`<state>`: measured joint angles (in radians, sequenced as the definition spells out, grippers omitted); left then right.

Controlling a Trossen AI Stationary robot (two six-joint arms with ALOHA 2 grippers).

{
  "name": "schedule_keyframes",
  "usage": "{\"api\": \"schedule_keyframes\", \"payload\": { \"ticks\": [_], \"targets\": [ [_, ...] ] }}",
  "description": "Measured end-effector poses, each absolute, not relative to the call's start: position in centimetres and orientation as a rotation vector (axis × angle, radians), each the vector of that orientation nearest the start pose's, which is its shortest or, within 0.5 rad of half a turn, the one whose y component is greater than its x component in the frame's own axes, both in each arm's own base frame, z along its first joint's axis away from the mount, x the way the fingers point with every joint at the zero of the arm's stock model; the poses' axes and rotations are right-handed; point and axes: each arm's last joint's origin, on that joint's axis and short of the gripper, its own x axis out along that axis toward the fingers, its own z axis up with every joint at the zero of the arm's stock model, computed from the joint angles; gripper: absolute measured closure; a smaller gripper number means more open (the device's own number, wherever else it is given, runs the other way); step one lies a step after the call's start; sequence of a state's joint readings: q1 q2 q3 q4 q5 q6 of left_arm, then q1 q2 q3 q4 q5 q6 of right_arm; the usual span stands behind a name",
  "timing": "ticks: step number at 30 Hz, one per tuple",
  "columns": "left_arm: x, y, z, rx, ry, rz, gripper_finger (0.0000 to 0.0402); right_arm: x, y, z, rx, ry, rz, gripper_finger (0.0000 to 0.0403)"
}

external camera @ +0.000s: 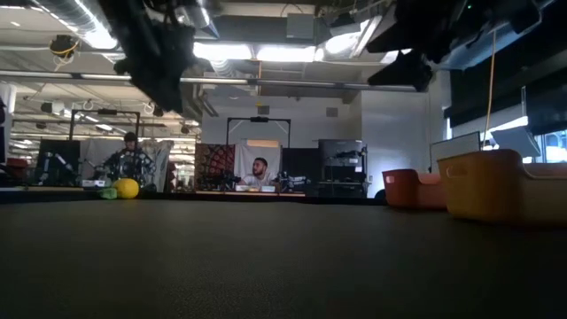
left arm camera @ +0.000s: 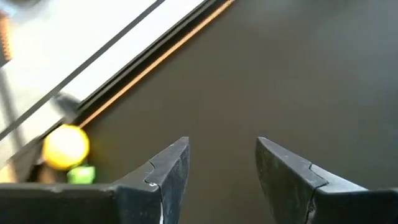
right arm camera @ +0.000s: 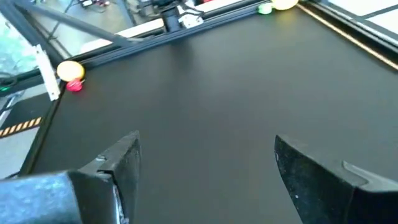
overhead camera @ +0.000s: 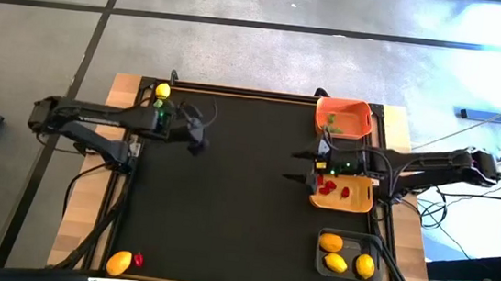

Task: Sort produce into baskets
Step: Put the green chili pepper into the orange bin

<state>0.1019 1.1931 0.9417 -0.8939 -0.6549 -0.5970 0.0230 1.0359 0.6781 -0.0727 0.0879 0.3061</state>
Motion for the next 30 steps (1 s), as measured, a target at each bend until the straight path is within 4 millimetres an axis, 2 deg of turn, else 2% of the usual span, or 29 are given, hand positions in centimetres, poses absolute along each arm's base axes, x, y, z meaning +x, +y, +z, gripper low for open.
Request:
{"api": "schedule_keyframes", "payload": {
  "ticks": [5, 15, 26, 30],
  "targets": [
    [20.2, 7.7, 24.9, -0.211, 1.040, 1.097, 0.0224, 22.4, 1.2, 26.0, 0.266, 0.428, -0.096, 0.0107],
    [18.2, 14.7, 20.4, -0.281, 1.445, 1.275, 0.0224, 22.9, 1.3, 25.4, 0.265, 0.456, -0.099, 0.0107],
    [16.3, 19.7, 15.3, -0.380, 1.697, 1.340, 0.0224, 23.0, 1.3, 25.1, 0.264, 0.467, -0.101, 0.0107],
    [15.4, 21.4, 14.2, -0.426, 1.735, 1.378, 0.0224, 23.0, 1.4, 25.1, 0.270, 0.468, -0.099, 0.0107]
  ]
}}
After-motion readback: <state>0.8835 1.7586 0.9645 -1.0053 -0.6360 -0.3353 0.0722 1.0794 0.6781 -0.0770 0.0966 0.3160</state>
